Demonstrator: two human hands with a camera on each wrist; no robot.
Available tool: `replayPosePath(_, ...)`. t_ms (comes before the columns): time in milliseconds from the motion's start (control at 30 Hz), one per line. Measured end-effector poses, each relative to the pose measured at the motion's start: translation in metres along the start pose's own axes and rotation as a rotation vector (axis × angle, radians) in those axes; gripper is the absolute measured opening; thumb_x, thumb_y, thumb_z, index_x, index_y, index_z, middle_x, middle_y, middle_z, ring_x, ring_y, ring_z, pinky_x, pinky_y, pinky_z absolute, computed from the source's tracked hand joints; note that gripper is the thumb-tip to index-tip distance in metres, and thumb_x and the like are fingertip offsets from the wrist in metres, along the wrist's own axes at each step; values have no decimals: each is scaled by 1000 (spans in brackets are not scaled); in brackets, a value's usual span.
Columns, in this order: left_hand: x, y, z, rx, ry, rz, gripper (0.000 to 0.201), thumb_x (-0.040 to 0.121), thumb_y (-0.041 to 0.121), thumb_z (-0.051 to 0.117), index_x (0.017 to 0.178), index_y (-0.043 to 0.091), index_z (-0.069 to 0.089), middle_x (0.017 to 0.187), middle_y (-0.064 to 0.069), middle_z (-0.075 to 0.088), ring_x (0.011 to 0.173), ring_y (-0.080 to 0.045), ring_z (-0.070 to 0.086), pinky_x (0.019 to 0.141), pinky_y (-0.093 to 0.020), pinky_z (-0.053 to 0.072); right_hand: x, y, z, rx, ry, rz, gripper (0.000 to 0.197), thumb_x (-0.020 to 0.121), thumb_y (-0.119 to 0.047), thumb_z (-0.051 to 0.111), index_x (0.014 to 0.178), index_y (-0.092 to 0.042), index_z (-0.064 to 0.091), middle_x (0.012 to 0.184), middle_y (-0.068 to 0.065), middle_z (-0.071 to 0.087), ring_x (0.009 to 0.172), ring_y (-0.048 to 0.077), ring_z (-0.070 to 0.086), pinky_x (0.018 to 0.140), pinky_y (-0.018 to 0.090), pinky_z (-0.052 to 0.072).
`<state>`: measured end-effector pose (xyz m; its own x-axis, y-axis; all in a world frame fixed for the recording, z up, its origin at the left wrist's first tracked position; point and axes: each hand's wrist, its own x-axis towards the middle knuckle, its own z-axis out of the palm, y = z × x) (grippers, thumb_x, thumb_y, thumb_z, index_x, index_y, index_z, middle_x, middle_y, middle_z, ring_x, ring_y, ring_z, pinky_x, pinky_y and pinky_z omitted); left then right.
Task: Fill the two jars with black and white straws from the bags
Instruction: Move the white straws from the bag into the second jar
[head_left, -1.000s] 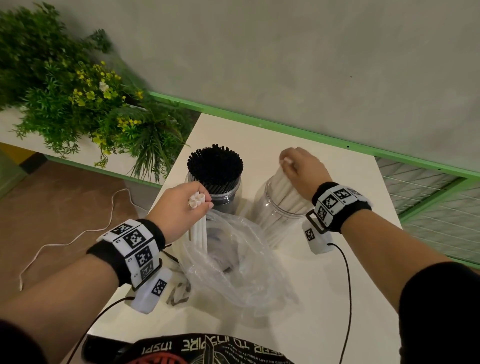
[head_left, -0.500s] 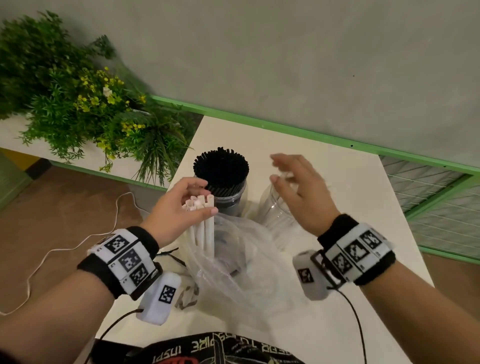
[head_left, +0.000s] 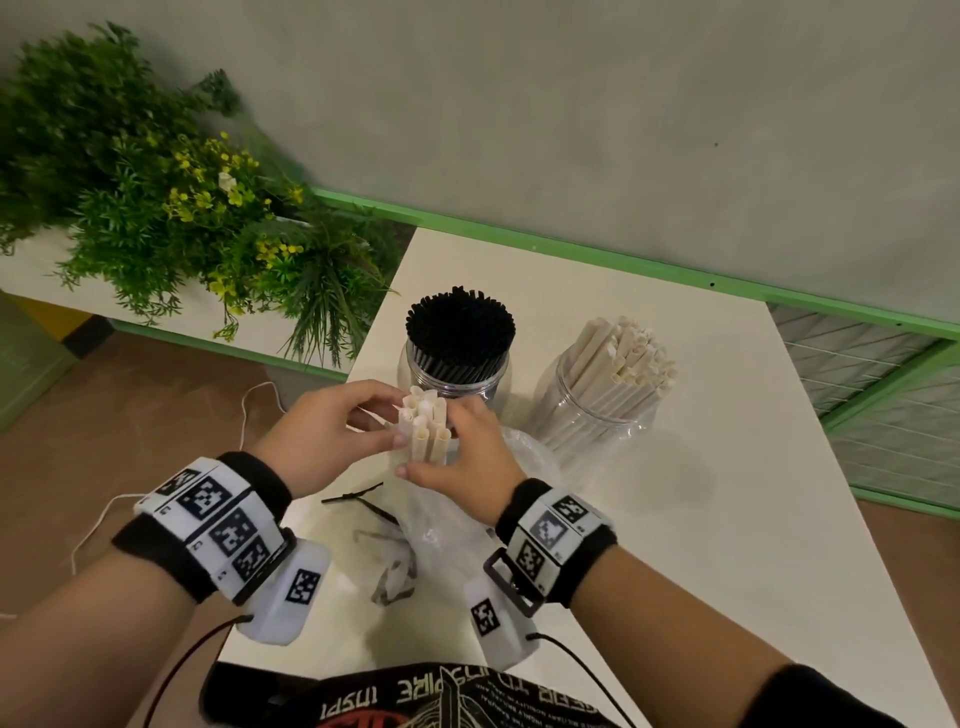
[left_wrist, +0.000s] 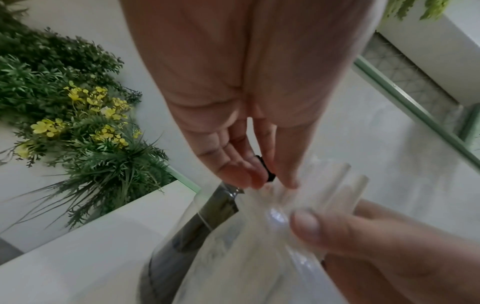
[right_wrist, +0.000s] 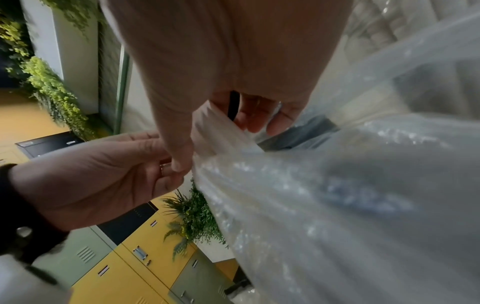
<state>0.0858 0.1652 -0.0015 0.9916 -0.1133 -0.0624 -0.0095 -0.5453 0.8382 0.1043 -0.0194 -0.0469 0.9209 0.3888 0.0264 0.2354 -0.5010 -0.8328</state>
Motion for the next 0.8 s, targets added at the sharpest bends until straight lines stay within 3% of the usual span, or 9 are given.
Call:
replayPosePath(100,0,2,7,-18,25,-4,19,78,14,76,87,29,68,83,8,72,80,-8,66,78,-20,52,5,-4,9,45,54,12,42,63,-44,75,97,-24,59,97,-1,52,96,19,50,87,38,46)
replayPosePath(167,1,1,10,-18,47,-15,16,79,14,75,83,29,69,83,8,72,81,-6,66,79,-21,51,6,-7,12,199,76,45,26,70,-28,74,87,-21,56,85,-2,56,82,17,57,74,40,51)
replayPosePath(233,0,0,13,28,93,-4,17,81,17,73,80,33,68,85,13,71,82,-3,64,78,-20,47,2,-9,12,360,104,97,21,79,-11,73,92,-14,57,81,-7,59,76,8,58,68,27,51)
replayPosePath(300,-3,-1,15,122,132,22,10,82,23,72,80,32,69,96,15,67,87,-7,61,79,-25,45,-3,-8,7,440,156,117,19,82,-4,70,91,-13,56,75,-11,58,69,-1,55,63,15,45)
replayPosePath(367,-5,-2,18,220,107,22,4,83,29,71,85,29,68,106,12,59,91,-10,58,81,-27,43,-7,-8,-1,472,217,110,20,82,-3,69,88,-14,54,71,-12,56,65,-2,54,61,15,43)
replayPosePath(467,-5,-6,25,243,15,-72,15,84,30,70,96,29,61,108,10,62,86,-10,63,80,-27,48,-14,-7,-18,566,301,90,24,82,-1,71,93,-14,54,78,-7,60,74,5,59,68,21,49)
replayPosePath(567,-6,-5,33,113,2,-118,34,83,24,69,112,29,52,107,9,62,76,-10,66,67,-19,49,-22,-1,-27,573,355,64,26,80,-1,73,96,-9,54,84,8,61,81,16,61,74,31,53)
replayPosePath(700,-7,0,44,11,-95,-61,61,82,21,65,131,46,41,124,9,51,85,-9,65,81,-28,52,-28,9,-21,575,405,77,37,76,2,73,103,-13,55,87,-4,61,79,11,60,69,25,52)
replayPosePath(800,-7,4,49,21,-103,-21,57,79,31,72,126,47,46,122,13,53,90,-4,64,76,-14,48,-27,9,-18,555,374,58,37,77,1,72,104,-17,55,86,-7,62,78,10,60,68,27,51)
